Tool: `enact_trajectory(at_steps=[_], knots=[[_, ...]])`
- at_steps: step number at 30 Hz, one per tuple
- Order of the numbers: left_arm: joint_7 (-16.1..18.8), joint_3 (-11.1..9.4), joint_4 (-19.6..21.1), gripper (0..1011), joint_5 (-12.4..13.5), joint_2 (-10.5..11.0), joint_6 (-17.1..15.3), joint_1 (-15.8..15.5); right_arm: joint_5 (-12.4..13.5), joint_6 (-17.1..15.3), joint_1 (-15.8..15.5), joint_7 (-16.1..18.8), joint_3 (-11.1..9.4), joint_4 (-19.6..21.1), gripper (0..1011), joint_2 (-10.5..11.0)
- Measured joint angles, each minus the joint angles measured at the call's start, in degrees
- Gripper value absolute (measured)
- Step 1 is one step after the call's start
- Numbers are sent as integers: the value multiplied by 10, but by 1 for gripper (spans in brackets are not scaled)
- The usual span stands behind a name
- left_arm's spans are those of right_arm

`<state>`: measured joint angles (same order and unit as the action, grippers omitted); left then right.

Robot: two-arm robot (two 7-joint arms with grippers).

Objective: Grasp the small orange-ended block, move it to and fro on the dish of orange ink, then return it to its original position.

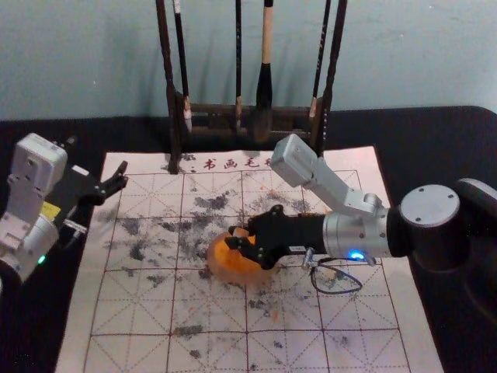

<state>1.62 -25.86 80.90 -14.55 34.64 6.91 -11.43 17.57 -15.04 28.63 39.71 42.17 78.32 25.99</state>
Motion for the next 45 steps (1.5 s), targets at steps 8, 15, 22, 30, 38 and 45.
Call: enact_trajectory(at_steps=[8,15,22,30,38,45], knots=[[0,0,0,1001,0,0,0,0,-5,2,13,-4,3,-21,109,-14],[0,0,0,1001,0,0,0,0,-11,2,21,-12,2,-35,109,-20],[0,0,0,1001,0,0,0,0,-17,1,22,-17,-2,-38,109,-21],[0,0,0,1001,0,0,0,0,-21,-2,19,-21,-10,-34,109,-15],[0,0,0,1001,0,0,0,0,-21,-4,15,-22,-19,-26,109,-8],[0,0,0,1001,0,0,0,0,-6,-10,6,-18,-32,4,109,4]])
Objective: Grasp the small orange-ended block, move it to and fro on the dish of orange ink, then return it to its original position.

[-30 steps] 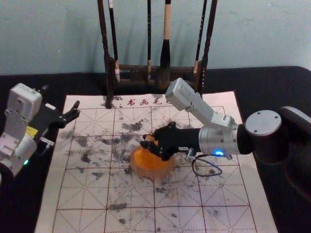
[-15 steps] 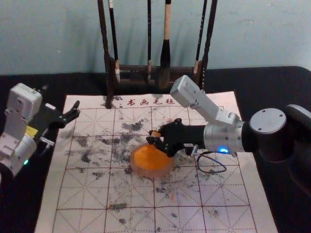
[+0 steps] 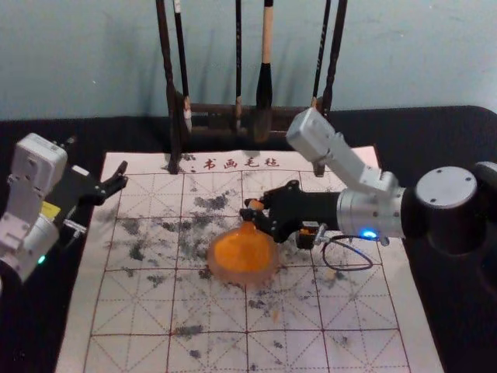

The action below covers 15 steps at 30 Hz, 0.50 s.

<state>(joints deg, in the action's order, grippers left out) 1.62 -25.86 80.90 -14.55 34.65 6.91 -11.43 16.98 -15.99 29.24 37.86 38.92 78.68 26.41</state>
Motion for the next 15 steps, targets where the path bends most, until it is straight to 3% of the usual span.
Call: enact_trajectory(at_steps=[15], knots=[[0,0,0,1001,0,0,0,0,79,-79,-34,-22,-56,104,109,61]])
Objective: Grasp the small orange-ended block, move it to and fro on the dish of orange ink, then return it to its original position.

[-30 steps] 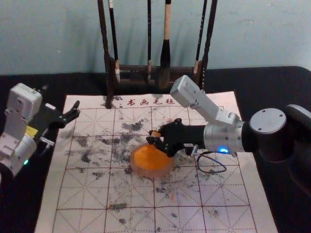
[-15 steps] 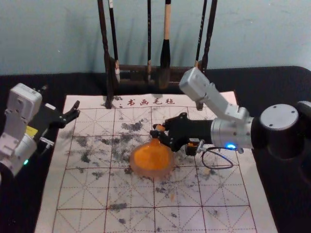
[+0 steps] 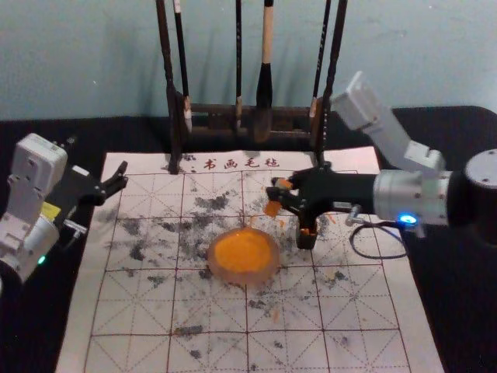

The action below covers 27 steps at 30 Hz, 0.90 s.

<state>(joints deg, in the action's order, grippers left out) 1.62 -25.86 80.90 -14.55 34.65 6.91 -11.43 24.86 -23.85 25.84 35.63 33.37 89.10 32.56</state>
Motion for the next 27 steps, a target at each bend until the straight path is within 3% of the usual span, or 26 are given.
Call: enact_trajectory(at_steps=[6,14,27], knots=[[0,0,0,1001,0,0,0,0,16,-17,-19,-17,-13,28,109,34],[0,0,0,1001,0,0,0,0,20,-27,-37,-49,-24,38,109,60],[0,0,0,1001,0,0,0,0,18,-32,-40,-60,-22,25,109,55]])
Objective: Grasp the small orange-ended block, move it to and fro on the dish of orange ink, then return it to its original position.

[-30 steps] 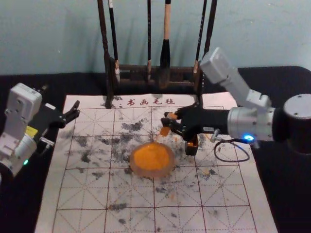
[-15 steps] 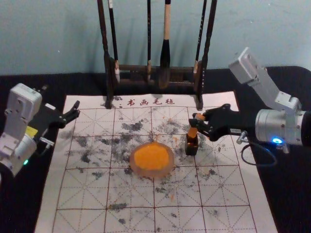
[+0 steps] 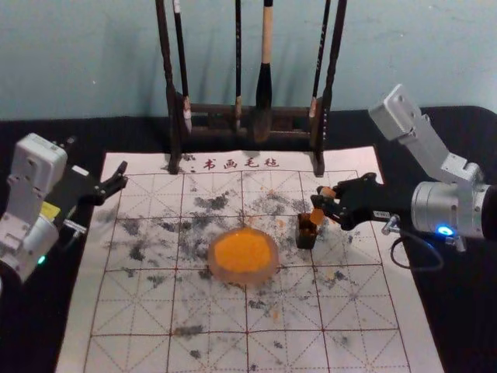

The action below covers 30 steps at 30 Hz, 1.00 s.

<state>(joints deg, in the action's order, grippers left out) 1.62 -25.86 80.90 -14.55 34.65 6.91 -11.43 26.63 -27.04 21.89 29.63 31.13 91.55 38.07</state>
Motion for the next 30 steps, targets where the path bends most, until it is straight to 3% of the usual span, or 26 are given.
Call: enact_trajectory(at_steps=[17,30], knots=[[0,0,0,1001,0,0,0,0,-5,-10,10,-7,10,-20,109,-23],[0,0,0,1002,0,0,0,0,-27,-7,12,-13,18,-32,109,-32]])
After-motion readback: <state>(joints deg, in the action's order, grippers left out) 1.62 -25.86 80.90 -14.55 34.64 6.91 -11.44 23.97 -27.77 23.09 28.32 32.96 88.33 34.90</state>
